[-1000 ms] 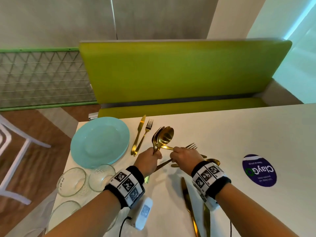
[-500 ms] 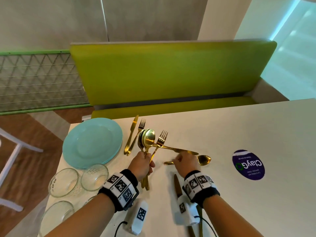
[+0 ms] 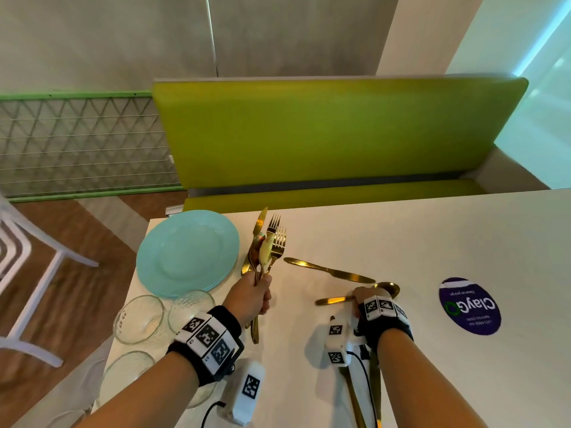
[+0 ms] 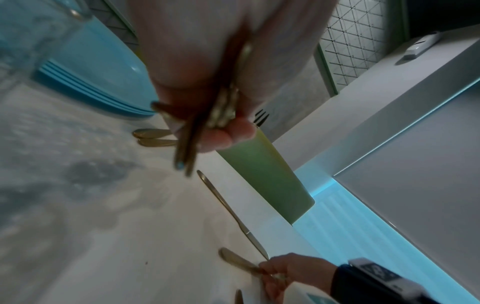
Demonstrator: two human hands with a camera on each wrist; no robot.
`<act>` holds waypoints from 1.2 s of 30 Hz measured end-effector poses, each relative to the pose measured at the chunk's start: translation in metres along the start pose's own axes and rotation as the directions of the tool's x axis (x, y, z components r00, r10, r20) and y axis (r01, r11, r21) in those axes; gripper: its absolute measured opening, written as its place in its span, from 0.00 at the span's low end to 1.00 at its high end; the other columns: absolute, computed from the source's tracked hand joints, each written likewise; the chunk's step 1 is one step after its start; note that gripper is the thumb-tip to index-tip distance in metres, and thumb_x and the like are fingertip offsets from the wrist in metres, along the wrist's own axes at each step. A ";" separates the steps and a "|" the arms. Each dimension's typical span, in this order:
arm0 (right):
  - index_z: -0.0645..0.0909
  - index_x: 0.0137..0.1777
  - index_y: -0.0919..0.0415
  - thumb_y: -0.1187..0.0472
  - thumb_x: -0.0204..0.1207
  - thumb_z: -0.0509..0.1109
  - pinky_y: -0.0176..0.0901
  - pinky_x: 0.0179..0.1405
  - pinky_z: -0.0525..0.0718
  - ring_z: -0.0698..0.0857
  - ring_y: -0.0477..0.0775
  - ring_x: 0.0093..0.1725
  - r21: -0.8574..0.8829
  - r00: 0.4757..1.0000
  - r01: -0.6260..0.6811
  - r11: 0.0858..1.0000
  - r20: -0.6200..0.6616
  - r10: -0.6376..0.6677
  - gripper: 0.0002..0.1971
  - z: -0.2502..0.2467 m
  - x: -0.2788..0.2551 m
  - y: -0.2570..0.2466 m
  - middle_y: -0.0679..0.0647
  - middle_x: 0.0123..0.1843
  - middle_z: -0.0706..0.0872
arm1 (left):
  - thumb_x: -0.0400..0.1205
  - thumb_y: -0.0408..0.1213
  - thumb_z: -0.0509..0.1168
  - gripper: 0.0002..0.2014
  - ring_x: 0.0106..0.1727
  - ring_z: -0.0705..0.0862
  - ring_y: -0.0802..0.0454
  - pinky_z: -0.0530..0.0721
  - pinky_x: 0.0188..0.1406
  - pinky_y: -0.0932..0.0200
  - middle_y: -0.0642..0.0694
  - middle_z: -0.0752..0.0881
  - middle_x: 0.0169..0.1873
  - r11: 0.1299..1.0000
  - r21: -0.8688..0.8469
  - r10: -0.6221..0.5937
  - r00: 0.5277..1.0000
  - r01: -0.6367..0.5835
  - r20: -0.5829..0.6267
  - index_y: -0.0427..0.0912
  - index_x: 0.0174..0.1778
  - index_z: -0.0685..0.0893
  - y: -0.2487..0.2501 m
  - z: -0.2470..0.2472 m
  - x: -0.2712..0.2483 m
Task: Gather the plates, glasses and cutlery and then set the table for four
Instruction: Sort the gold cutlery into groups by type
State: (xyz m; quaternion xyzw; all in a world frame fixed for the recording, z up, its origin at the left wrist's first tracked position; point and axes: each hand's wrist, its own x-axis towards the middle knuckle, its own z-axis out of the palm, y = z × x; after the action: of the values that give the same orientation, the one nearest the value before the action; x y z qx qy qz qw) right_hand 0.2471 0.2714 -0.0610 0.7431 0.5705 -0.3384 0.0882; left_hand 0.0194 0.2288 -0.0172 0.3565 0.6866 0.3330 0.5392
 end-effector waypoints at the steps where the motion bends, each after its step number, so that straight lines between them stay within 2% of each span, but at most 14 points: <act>1: 0.74 0.41 0.52 0.60 0.68 0.72 0.41 0.41 0.79 0.82 0.55 0.44 0.003 1.000 0.009 1.000 -0.018 -0.009 0.09 0.000 0.002 0.003 0.52 0.44 0.80 | 0.86 0.38 0.56 0.12 0.26 0.72 0.52 0.74 0.27 0.62 0.45 0.74 0.27 1.000 -0.006 -0.005 1.000 0.005 -0.005 0.41 0.35 0.71 0.000 -0.001 0.000; 3: 0.75 0.35 0.54 0.63 0.70 0.71 0.45 0.41 0.83 0.83 0.58 0.42 0.316 0.996 -0.083 0.945 -0.004 0.089 0.08 0.000 0.003 0.005 0.54 0.40 0.79 | 0.85 0.38 0.57 0.11 0.27 0.74 0.52 0.76 0.27 0.62 0.45 0.75 0.27 1.000 -0.017 -0.007 1.000 0.007 -0.002 0.40 0.36 0.72 0.001 -0.002 -0.001; 5: 0.78 0.30 0.58 0.62 0.70 0.70 0.46 0.38 0.85 0.83 0.60 0.36 0.599 0.972 -0.206 0.774 0.032 0.234 0.08 0.002 0.005 0.008 0.58 0.35 0.83 | 0.85 0.37 0.57 0.09 0.28 0.78 0.51 0.78 0.27 0.62 0.45 0.78 0.28 0.999 -0.037 -0.008 1.000 0.008 0.010 0.39 0.40 0.75 0.003 -0.002 -0.002; 7: 0.83 0.32 0.63 0.57 0.68 0.72 0.47 0.37 0.84 0.83 0.60 0.31 0.681 0.956 -0.227 0.696 0.019 0.294 0.09 -0.002 0.002 0.006 0.59 0.30 0.86 | 0.85 0.37 0.56 0.09 0.29 0.82 0.50 0.80 0.26 0.62 0.43 0.80 0.30 0.996 -0.086 -0.008 1.000 0.011 0.026 0.38 0.41 0.75 0.007 0.000 -0.003; 9: 0.84 0.33 0.64 0.55 0.70 0.73 0.44 0.33 0.81 0.82 0.56 0.27 0.698 0.967 -0.160 0.698 -0.033 0.254 0.12 -0.010 -0.005 -0.006 0.56 0.28 0.86 | 0.86 0.36 0.56 0.09 0.31 0.85 0.48 0.83 0.26 0.62 0.42 0.83 0.32 0.987 -0.156 -0.019 0.999 0.027 0.050 0.39 0.41 0.74 0.012 0.001 -0.003; 12: 0.82 0.31 0.61 0.55 0.72 0.74 0.38 0.20 0.73 0.75 0.50 0.21 0.691 0.995 0.087 0.717 -0.100 -0.024 0.12 -0.020 -0.021 -0.039 0.53 0.28 0.84 | 0.86 0.37 0.55 0.09 0.35 0.86 0.47 0.86 0.34 0.59 0.40 0.85 0.36 0.980 -0.196 -0.021 0.996 0.039 0.091 0.38 0.43 0.74 0.017 0.004 -0.002; 15: 0.82 0.30 0.59 0.55 0.72 0.76 0.33 0.18 0.70 0.72 0.46 0.20 0.656 0.954 0.268 0.706 -0.082 -0.287 0.12 -0.021 -0.039 -0.075 0.50 0.28 0.83 | 0.87 0.38 0.53 0.09 0.39 0.87 0.46 0.86 0.41 0.55 0.39 0.86 0.41 0.975 -0.220 -0.010 0.992 0.037 0.125 0.38 0.46 0.74 0.020 0.007 -0.002; 18: 0.81 0.28 0.54 0.53 0.71 0.76 0.32 0.23 0.72 0.74 0.40 0.20 0.632 0.929 0.315 0.708 -0.051 -0.367 0.13 -0.014 -0.039 -0.099 0.47 0.27 0.83 | 0.88 0.39 0.50 0.11 0.37 0.87 0.45 0.85 0.41 0.53 0.39 0.87 0.43 0.971 -0.238 0.007 0.989 0.028 0.146 0.38 0.51 0.76 0.022 0.007 -0.005; 21: 0.81 0.28 0.51 0.51 0.72 0.75 0.35 0.30 0.75 0.76 0.43 0.27 0.586 0.902 0.384 0.713 -0.072 -0.426 0.13 -0.005 -0.034 -0.113 0.46 0.28 0.83 | 0.88 0.39 0.48 0.12 0.29 0.83 0.48 0.84 0.33 0.55 0.40 0.84 0.36 0.962 -0.272 0.005 0.995 0.023 0.102 0.38 0.52 0.74 0.024 0.002 -0.006; 24: 0.80 0.30 0.50 0.49 0.74 0.72 0.33 0.27 0.73 0.74 0.43 0.26 0.575 0.882 0.403 0.713 -0.036 -0.469 0.13 -0.001 -0.034 -0.127 0.46 0.29 0.81 | 0.88 0.38 0.48 0.11 0.22 0.75 0.53 0.78 0.25 0.59 0.43 0.77 0.30 0.953 -0.303 -0.006 0.999 0.019 0.042 0.39 0.47 0.73 0.022 -0.007 -0.005; 28: 0.82 0.36 0.52 0.45 0.78 0.65 0.34 0.27 0.74 0.76 0.45 0.28 0.508 0.907 0.354 0.785 0.017 -0.420 0.15 -0.003 -0.025 -0.141 0.47 0.33 0.83 | 0.88 0.40 0.48 0.11 0.24 0.70 0.53 0.74 0.23 0.61 0.45 0.73 0.29 0.956 -0.295 -0.016 0.998 -0.003 -0.063 0.41 0.46 0.73 0.018 -0.020 0.000; 32: 0.84 0.52 0.61 0.46 0.80 0.62 0.41 0.49 0.81 0.85 0.54 0.51 0.169 0.954 0.300 0.939 -0.026 -0.300 0.18 -0.003 0.010 -0.157 0.56 0.55 0.88 | 0.88 0.40 0.48 0.12 0.22 0.68 0.55 0.72 0.19 0.63 0.46 0.72 0.27 0.935 -0.350 0.000 0.985 -0.061 -0.171 0.42 0.42 0.71 0.020 -0.038 0.000; 34: 0.82 0.60 0.65 0.47 0.81 0.62 0.40 0.48 0.78 0.84 0.58 0.61 0.047 0.962 0.271 0.961 -0.050 -0.269 0.21 0.002 0.024 -0.167 0.59 0.61 0.85 | 0.88 0.41 0.48 0.12 0.22 0.68 0.55 0.71 0.20 0.62 0.46 0.72 0.28 0.927 -0.365 0.004 0.980 -0.079 -0.201 0.43 0.41 0.71 0.022 -0.046 -0.002; 36: 0.80 0.61 0.67 0.49 0.80 0.64 0.41 0.46 0.76 0.83 0.60 0.62 0.048 0.971 0.239 0.970 -0.042 -0.237 0.21 0.007 0.034 -0.178 0.61 0.62 0.84 | 0.87 0.42 0.49 0.12 0.23 0.68 0.54 0.71 0.21 0.62 0.46 0.72 0.28 0.924 -0.373 0.000 0.975 -0.085 -0.221 0.43 0.42 0.72 0.023 -0.054 -0.004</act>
State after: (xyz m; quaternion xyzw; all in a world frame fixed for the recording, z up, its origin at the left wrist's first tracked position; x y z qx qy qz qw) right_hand 0.0868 0.3538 -0.0413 0.6773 0.6480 -0.3479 0.0171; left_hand -0.0301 0.2334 0.0145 0.2217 0.6557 0.5082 0.5125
